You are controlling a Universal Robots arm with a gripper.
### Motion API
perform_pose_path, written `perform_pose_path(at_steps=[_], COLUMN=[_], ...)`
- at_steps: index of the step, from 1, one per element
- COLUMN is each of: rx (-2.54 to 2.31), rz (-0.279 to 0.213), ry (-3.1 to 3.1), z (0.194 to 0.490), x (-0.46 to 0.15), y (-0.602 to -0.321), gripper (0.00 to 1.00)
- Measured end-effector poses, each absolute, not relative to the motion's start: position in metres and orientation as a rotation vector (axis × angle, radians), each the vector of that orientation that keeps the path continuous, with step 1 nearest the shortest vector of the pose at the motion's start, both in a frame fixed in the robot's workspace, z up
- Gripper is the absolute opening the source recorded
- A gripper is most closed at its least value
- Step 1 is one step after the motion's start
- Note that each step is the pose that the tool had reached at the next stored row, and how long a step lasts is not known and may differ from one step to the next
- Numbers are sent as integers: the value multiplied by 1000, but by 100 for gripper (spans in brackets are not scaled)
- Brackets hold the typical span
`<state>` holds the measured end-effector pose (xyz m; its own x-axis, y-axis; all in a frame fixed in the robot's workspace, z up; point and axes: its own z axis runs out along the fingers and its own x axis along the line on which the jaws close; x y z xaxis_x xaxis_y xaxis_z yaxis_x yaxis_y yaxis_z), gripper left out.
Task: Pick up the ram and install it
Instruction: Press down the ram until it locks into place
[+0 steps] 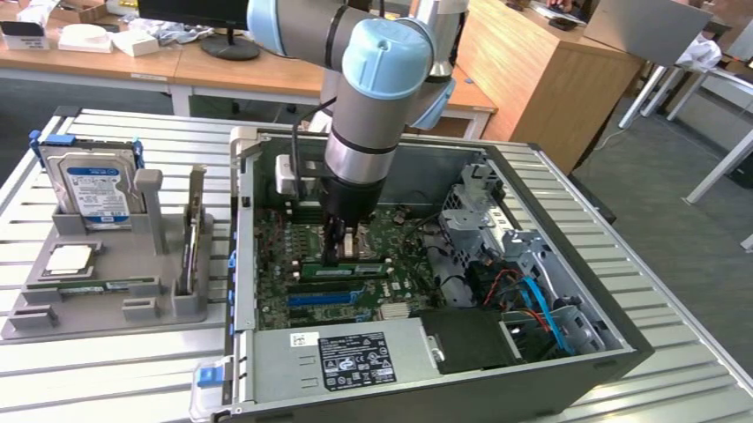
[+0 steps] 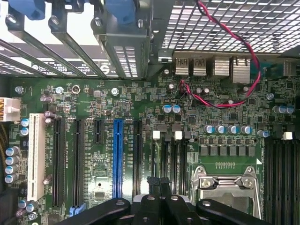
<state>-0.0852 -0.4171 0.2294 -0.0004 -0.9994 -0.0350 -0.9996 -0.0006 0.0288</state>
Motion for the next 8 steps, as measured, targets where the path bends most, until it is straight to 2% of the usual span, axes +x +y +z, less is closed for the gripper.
perform_pose_path(at_steps=[8], rx=[-2218], rz=[71], ry=[2217], z=[228], x=[-85], y=[-417], gripper=[10])
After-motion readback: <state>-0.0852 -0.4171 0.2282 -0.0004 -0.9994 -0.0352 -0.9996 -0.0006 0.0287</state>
